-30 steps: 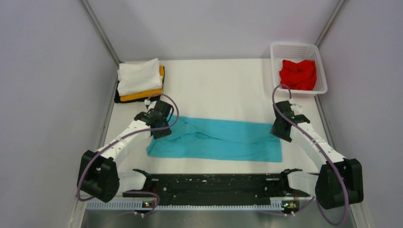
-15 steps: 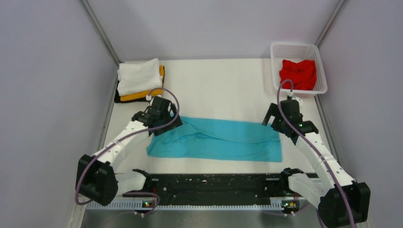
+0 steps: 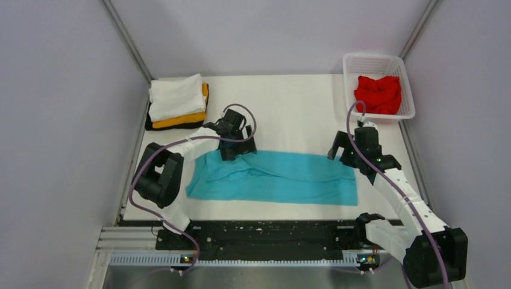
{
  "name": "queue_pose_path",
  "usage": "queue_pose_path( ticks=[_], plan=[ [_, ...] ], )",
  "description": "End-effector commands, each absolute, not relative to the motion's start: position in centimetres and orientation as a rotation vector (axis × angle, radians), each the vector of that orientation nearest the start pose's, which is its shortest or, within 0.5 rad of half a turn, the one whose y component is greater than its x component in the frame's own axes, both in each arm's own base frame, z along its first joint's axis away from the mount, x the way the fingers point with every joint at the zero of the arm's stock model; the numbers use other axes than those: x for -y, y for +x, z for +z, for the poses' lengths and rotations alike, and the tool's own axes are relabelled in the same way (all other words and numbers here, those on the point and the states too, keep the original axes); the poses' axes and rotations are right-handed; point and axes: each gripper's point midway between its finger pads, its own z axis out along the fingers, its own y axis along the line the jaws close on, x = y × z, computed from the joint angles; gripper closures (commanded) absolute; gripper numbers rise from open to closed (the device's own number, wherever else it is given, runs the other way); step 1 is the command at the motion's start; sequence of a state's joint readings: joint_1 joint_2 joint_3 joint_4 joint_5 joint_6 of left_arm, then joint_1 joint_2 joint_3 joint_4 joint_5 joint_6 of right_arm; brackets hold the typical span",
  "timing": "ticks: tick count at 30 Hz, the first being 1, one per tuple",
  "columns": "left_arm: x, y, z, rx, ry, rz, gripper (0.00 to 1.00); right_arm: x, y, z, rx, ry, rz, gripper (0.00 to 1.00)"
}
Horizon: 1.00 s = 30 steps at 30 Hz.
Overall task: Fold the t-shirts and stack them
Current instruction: Fold the other side of the tshirt into a rectangle
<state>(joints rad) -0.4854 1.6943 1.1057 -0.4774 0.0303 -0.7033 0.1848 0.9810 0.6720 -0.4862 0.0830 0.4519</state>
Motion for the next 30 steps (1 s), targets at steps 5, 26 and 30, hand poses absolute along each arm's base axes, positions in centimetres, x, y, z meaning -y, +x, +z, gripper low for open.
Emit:
queue_pose_path(
  ticks=[5, 26, 30],
  plan=[
    [23.0, 29.8, 6.4, -2.722, -0.173, -0.489, 0.02, -5.3, 27.1, 11.5, -2.311, 0.336, 0.221, 0.01],
    [24.8, 19.3, 8.4, -2.794, -0.132, -0.575, 0.01, -6.1, 27.1, 10.9, -2.338, 0.307, 0.26, 0.01],
    [21.9, 23.6, 10.7, -2.593, -0.24, -0.375, 0.01, -7.4, 27.5, 10.9, -2.331, 0.259, 0.345, 0.01]
  ],
)
